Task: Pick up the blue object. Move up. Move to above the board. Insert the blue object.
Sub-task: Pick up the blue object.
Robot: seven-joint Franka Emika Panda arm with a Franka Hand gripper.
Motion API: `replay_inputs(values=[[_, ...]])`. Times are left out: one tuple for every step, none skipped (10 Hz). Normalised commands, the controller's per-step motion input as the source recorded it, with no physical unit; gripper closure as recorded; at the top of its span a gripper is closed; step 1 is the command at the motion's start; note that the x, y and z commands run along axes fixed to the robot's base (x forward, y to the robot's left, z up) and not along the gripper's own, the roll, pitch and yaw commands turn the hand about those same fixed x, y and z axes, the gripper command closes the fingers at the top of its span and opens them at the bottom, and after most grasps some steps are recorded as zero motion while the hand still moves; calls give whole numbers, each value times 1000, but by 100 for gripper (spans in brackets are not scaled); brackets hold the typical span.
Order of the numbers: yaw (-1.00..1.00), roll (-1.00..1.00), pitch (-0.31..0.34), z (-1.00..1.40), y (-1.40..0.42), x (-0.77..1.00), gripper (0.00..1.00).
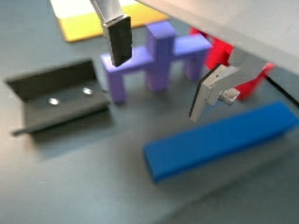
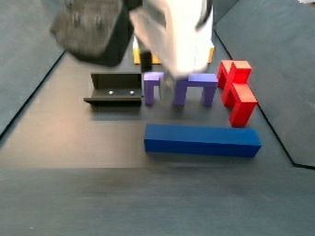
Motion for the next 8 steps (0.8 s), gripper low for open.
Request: replay_inputs(values=[[-534,7,-11,-543,391,-409,0],[-289,0,0,-446,391,-300,0],[-320,0,0,-249,249,-329,0],[-274,0,0,-174,163,-314,0],[-180,-41,-67,-240,97,-340,0],[-406,-27,-20,-251,54,-369,0],[-723,-11,0,-166,54,-340,0],[-734,-10,0,-114,71,-343,0]])
